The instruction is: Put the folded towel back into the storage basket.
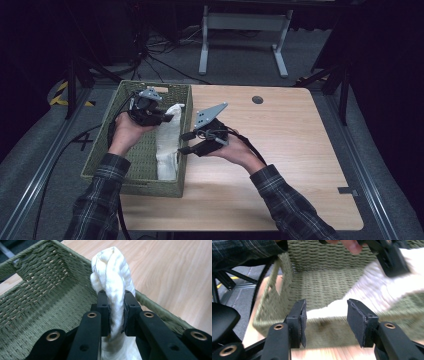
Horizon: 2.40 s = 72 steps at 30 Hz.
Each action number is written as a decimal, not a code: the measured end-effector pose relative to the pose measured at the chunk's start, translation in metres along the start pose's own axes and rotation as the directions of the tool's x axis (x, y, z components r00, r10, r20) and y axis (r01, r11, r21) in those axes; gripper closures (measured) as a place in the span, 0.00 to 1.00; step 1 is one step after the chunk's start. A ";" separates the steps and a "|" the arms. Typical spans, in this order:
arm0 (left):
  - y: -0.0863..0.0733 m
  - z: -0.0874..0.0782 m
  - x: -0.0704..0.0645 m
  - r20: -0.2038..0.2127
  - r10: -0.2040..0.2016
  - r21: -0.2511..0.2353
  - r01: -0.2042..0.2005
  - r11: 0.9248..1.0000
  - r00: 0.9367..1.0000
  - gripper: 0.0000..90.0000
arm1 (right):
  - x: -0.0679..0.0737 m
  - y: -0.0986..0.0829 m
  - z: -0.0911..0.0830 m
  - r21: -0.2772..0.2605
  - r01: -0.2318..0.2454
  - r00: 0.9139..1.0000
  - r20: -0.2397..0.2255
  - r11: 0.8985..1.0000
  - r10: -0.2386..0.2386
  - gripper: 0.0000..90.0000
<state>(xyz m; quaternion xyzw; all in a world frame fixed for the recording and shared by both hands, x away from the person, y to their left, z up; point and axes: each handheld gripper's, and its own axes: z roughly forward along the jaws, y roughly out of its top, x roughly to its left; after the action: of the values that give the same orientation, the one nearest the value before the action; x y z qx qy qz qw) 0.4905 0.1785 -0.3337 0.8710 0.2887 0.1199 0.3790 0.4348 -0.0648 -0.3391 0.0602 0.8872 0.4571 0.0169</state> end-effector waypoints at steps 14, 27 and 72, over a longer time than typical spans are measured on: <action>0.001 0.017 0.013 -0.078 -0.038 0.038 0.041 0.998 0.996 0.71 | -0.018 -0.049 -0.053 -0.007 -0.052 0.997 0.059 0.999 0.053 0.54; 0.009 0.008 0.002 -0.128 -0.089 -0.023 0.087 0.996 0.988 0.44 | -0.025 -0.084 -0.074 0.012 -0.102 0.992 0.080 0.995 0.101 0.50; 0.037 0.096 -0.170 0.064 -0.002 -0.058 0.005 0.998 0.998 0.21 | -0.021 -0.177 -0.143 0.001 -0.203 0.949 0.246 0.979 0.196 0.34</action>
<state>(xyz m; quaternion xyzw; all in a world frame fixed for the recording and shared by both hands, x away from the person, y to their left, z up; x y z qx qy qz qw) 0.4099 0.0014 -0.3707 0.8625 0.2744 0.0997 0.4133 0.4270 -0.2855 -0.4005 0.2056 0.8736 0.4340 0.0790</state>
